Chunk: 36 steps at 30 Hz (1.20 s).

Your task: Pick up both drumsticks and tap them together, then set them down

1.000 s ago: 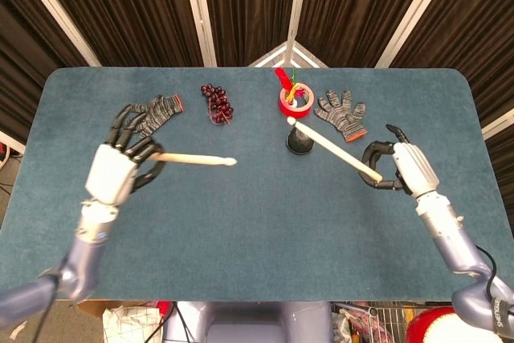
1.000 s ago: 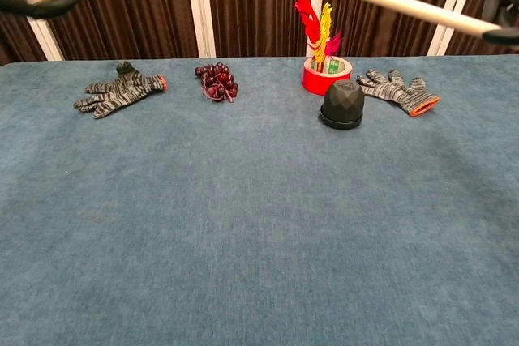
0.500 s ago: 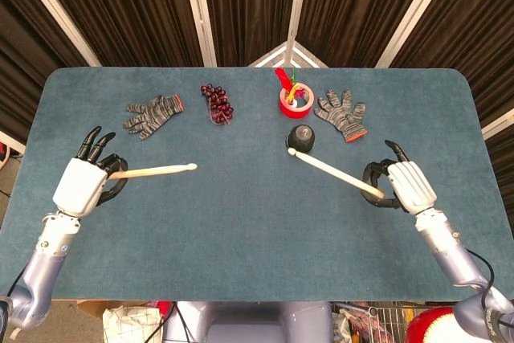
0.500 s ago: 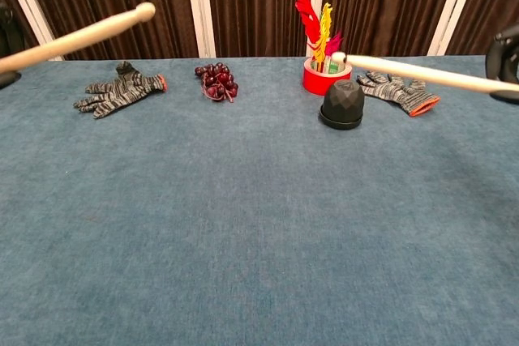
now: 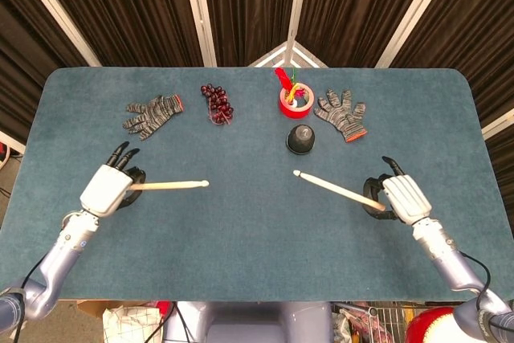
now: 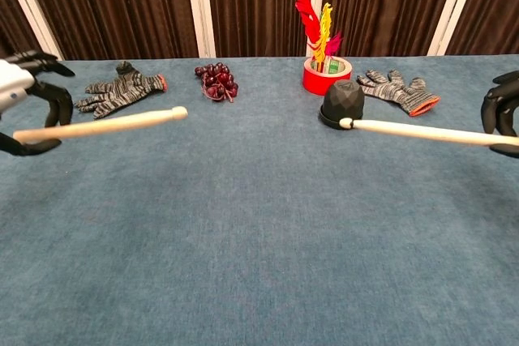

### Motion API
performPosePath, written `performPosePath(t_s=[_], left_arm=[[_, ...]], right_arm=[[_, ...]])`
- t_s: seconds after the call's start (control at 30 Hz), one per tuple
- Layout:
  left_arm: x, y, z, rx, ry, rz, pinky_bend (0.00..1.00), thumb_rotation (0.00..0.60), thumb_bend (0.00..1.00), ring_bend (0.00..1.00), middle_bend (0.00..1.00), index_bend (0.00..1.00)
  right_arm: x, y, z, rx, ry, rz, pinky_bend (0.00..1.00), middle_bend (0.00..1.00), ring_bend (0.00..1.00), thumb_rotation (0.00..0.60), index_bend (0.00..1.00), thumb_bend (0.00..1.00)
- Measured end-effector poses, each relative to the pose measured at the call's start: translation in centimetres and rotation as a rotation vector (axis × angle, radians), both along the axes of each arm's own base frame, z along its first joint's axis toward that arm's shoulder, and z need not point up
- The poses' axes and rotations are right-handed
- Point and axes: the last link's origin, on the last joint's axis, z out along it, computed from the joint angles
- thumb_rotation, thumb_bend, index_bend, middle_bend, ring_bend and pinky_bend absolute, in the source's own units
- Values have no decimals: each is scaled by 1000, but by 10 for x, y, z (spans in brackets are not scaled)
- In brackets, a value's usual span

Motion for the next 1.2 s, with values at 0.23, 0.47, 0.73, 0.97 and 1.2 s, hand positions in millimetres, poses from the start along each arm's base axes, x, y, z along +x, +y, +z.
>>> performPosePath(t_s=[0.23, 0.47, 0.73, 0.97, 1.2], left_arm=[[-7, -1, -10, -29, 85, 30, 0, 600, 481, 134, 601, 584], [-13, -2, -12, -23, 139, 85, 0, 600, 465, 103, 524, 506], [-11, -3, -12, -34, 154, 132, 0, 600, 452, 23, 353, 381], [-10, -6, -6, -30, 162, 167, 0, 600, 448, 2, 260, 307], [5, -13, 11, 3, 53, 166, 0, 600, 448, 0, 217, 227]], right_arm=[[-4, 2, -6, 12, 23, 9, 21, 677, 499, 600, 840, 447], [-8, 3, -8, 27, 65, -2, 21, 677, 464, 600, 838, 447], [-15, 2, -10, 35, 178, -47, 17, 465, 373, 600, 471, 326], [-15, 6, -7, 75, 239, -143, 3, 310, 307, 600, 191, 237], [-1, 10, 9, 63, 168, -202, 2, 256, 228, 600, 170, 236]])
